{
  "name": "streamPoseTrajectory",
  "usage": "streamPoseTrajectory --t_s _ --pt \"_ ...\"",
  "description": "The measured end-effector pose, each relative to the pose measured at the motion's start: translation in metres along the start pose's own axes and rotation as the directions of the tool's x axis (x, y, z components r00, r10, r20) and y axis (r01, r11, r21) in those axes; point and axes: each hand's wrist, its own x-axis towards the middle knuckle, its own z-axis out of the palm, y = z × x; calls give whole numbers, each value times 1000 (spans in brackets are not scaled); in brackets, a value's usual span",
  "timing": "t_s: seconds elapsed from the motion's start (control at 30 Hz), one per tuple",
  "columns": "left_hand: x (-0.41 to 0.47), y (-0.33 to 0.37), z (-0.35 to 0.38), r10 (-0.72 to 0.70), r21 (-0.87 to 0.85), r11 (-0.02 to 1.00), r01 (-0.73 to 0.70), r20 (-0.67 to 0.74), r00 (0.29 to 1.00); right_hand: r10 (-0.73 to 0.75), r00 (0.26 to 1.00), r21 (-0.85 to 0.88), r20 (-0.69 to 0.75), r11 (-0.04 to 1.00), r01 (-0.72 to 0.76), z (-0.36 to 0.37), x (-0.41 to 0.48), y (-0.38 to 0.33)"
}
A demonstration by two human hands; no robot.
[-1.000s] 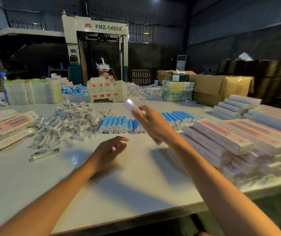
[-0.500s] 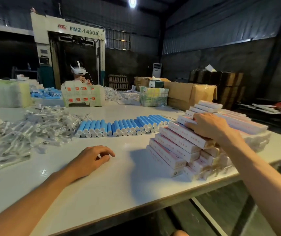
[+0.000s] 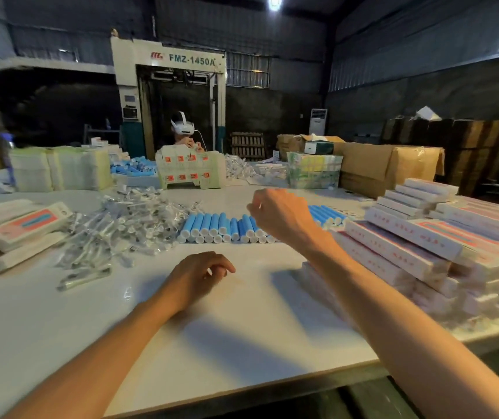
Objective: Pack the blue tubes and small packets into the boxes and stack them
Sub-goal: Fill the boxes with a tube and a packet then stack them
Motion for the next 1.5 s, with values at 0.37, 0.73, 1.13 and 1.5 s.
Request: streamPoseTrajectory --t_s 0.37,0.73,1.13,1.5 --pt "7 -12 -30 -378 283 813 510 -411 830 182 961 784 210 556 -277 166 -12 -90" --pt "-72 -97 -214 -712 506 165 846 -533 458 42 967 901 250 356 -248 186 -6 -89" --pt "-193 -133 -321 -660 654 -229 721 -649 378 6 965 902 260 356 -245 184 -8 -92" --pt "-119 -74 -274 -584 538 262 801 -573 575 -8 968 885 251 406 -226 186 -5 -94"
